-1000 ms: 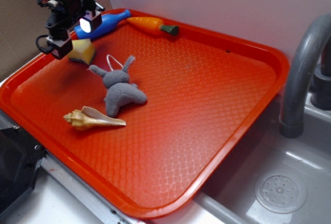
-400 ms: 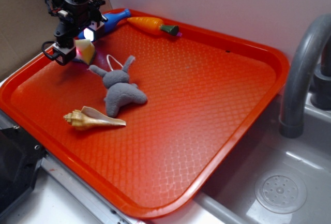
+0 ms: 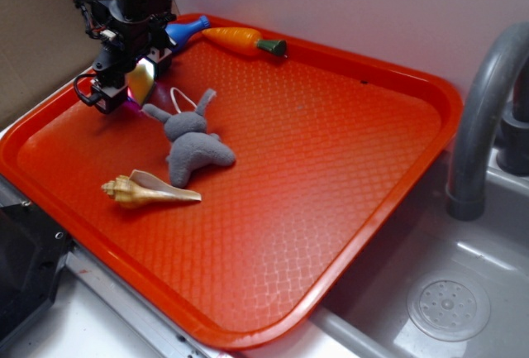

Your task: Grab the green sponge.

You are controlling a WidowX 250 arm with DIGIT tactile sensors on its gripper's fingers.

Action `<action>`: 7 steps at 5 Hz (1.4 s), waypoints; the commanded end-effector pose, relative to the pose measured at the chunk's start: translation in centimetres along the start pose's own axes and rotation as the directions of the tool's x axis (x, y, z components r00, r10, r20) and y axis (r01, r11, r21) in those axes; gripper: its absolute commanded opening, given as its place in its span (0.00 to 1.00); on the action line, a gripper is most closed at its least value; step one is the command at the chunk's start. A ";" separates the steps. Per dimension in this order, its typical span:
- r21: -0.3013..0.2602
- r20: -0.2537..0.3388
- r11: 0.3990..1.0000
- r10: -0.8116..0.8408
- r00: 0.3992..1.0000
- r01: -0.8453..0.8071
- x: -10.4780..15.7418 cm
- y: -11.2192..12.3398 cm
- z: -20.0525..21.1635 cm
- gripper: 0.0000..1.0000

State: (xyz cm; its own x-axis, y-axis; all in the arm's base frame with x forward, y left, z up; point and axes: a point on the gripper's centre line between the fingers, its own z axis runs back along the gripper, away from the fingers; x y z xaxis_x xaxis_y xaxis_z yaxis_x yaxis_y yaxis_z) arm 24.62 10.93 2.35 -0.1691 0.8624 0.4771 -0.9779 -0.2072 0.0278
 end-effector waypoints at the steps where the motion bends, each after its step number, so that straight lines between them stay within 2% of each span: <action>1: -0.135 0.011 0.985 -0.104 0.995 0.104 2.1 0.4 2.6 0.00; 2: -0.245 -0.040 0.917 -0.333 0.942 0.314 1.4 -0.3 6.9 0.00; 3: -0.360 -0.076 0.793 -0.549 0.832 0.491 0.1 0.4 11.9 0.00; 4: -0.532 -0.132 0.617 -0.737 0.663 0.580 -1.5 2.3 16.1 0.00; 5: -0.613 -0.026 0.404 -0.869 0.494 0.679 -2.6 4.3 19.3 0.00; 6: -0.692 0.141 0.149 -0.932 0.335 0.706 -2.1 6.5 21.4 0.00; 7: -0.680 0.262 -0.092 -0.957 0.124 0.727 -0.9 6.7 21.7 0.00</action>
State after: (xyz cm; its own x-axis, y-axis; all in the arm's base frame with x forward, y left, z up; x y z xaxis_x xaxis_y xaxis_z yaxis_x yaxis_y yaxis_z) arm 20.79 -5.28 19.43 0.9619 0.1797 0.2058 -0.1268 0.9609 -0.2463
